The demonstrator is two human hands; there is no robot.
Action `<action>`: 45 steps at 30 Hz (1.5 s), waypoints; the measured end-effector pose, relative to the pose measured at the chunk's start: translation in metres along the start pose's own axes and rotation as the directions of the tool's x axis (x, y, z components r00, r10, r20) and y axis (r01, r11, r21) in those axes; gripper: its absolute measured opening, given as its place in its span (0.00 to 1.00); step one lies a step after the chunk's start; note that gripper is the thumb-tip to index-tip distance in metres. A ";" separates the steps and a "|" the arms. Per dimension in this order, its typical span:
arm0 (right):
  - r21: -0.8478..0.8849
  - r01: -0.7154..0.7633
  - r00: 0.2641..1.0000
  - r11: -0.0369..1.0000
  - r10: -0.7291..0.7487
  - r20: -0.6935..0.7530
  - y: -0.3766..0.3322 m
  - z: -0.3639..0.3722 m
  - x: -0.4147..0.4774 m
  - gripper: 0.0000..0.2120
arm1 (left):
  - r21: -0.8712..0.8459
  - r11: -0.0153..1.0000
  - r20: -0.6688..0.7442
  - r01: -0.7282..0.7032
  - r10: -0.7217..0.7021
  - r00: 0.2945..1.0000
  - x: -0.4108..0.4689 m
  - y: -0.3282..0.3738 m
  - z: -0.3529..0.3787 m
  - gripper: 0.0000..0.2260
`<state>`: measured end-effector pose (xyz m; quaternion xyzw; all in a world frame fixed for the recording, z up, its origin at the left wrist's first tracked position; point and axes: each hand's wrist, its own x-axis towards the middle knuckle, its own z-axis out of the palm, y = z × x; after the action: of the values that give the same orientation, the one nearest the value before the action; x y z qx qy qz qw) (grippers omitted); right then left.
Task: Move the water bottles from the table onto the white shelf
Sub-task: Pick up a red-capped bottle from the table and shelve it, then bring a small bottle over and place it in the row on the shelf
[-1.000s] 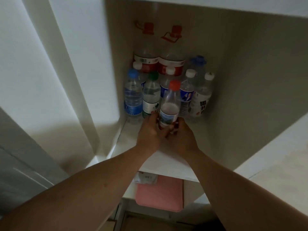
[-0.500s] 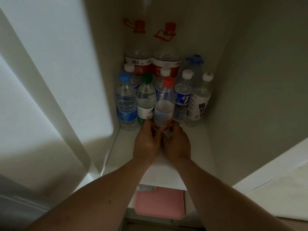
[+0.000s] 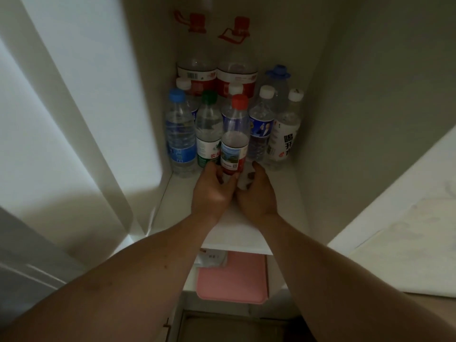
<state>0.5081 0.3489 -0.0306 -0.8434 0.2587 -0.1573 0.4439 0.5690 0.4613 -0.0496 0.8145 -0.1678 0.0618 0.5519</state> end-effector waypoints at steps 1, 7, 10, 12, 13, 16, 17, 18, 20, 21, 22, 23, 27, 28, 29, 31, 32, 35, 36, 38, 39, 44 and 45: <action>0.017 -0.032 0.999 0.999 0.032 0.022 0.000 -0.005 -0.007 0.45 | 0.015 1.000 0.001 0.000 0.000 1.000 -0.003 0.000 -0.002 0.16; -0.011 -0.167 0.977 0.986 0.167 0.132 0.010 -0.051 -0.082 0.21 | 0.208 0.973 0.194 0.096 -0.137 0.971 -0.060 0.029 -0.012 0.15; -0.101 -0.159 0.949 0.982 0.180 0.257 0.015 -0.089 -0.110 0.05 | 0.170 0.984 0.348 0.057 -0.114 0.930 -0.103 0.063 -0.007 0.17; -0.188 -0.099 0.954 0.977 0.147 0.262 0.016 -0.121 -0.127 0.10 | 0.146 0.989 0.419 0.017 -0.077 0.905 -0.128 0.091 0.002 0.18; -0.218 -0.072 0.962 0.973 0.126 0.244 0.019 -0.139 -0.136 0.14 | 0.132 0.991 0.444 0.000 -0.059 0.894 -0.140 0.107 0.008 0.19; -0.242 -0.072 0.977 0.968 0.117 0.176 0.041 -0.199 -0.162 0.20 | 0.054 0.998 0.523 0.020 -0.045 0.851 -0.177 0.144 0.039 0.20; -0.246 -0.101 0.980 0.964 0.139 0.144 0.052 -0.219 -0.173 0.20 | 0.025 1.000 0.560 0.019 -0.029 0.828 -0.189 0.154 0.053 0.21; -0.252 -0.141 0.979 0.957 0.173 0.110 0.065 -0.241 -0.185 0.19 | 0.008 1.000 0.599 -0.003 -0.002 0.801 -0.200 0.163 0.070 0.21; -0.268 -0.225 0.970 0.937 0.242 0.028 0.093 -0.282 -0.212 0.16 | -0.010 0.998 0.688 -0.069 0.057 0.724 -0.224 0.183 0.106 0.21; -0.274 -0.271 0.961 0.923 0.275 -0.026 0.108 -0.302 -0.227 0.15 | -0.023 0.995 0.734 -0.096 0.082 0.674 -0.236 0.195 0.125 0.21; -0.277 -0.312 0.950 0.909 0.301 -0.085 0.123 -0.323 -0.241 0.13 | -0.031 0.993 0.775 -0.118 0.098 0.625 -0.249 0.209 0.143 0.20; -0.274 -0.344 0.938 0.898 0.318 -0.136 0.137 -0.344 -0.255 0.10 | -0.032 0.989 0.806 -0.141 0.109 0.582 -0.261 0.223 0.160 0.18; -0.259 -0.464 0.883 0.847 0.418 -0.214 0.206 -0.420 -0.307 0.09 | -0.031 0.969 0.899 -0.245 0.134 0.416 -0.305 0.267 0.227 0.07; -0.254 -0.500 0.864 0.828 0.455 -0.216 0.225 -0.436 -0.319 0.11 | -0.021 0.968 0.917 -0.250 0.118 0.382 -0.315 0.274 0.245 0.05; -0.248 -0.532 0.845 0.809 0.488 -0.219 0.247 -0.453 -0.332 0.11 | -0.012 0.965 0.927 -0.260 0.108 0.360 -0.325 0.279 0.262 0.05; -0.243 -0.590 0.806 0.770 0.545 -0.230 0.292 -0.486 -0.353 0.12 | -0.007 0.953 0.935 -0.303 0.114 0.337 -0.344 0.289 0.298 0.06; -0.239 -0.616 0.786 0.750 0.571 -0.236 0.314 -0.503 -0.361 0.13 | -0.003 0.944 0.939 -0.330 0.116 0.324 -0.353 0.294 0.317 0.06; -0.214 -0.668 0.742 0.713 0.617 -0.261 0.378 -0.556 -0.373 0.14 | 0.018 0.909 0.955 -0.416 0.108 0.277 -0.378 0.318 0.380 0.08; -0.211 -0.674 0.736 0.708 0.619 -0.274 0.398 -0.575 -0.373 0.15 | 0.021 0.897 0.960 -0.442 0.106 0.261 -0.386 0.328 0.405 0.09; -0.216 -0.677 0.730 0.703 0.605 -0.318 0.437 -0.612 -0.370 0.16 | 0.023 0.877 0.967 -0.480 0.101 0.232 -0.402 0.350 0.454 0.12; -0.217 -0.682 0.723 0.698 0.599 -0.344 0.456 -0.632 -0.367 0.17 | 0.028 0.871 0.970 -0.490 0.095 0.225 -0.410 0.361 0.479 0.15; -0.257 -0.713 0.683 0.653 0.562 -0.467 0.537 -0.721 -0.345 0.16 | 0.001 0.855 0.962 -0.518 0.139 0.233 -0.447 0.406 0.572 0.16; -0.274 -0.714 0.679 0.644 0.544 -0.493 0.552 -0.735 -0.339 0.19 | 0.002 0.849 0.963 -0.529 0.142 0.230 -0.454 0.411 0.583 0.16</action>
<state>-0.2962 -0.2069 -0.0921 -0.7289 0.6472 -0.0801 0.2083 -0.0457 -0.1197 -0.0417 0.7155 -0.6168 -0.2768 0.1761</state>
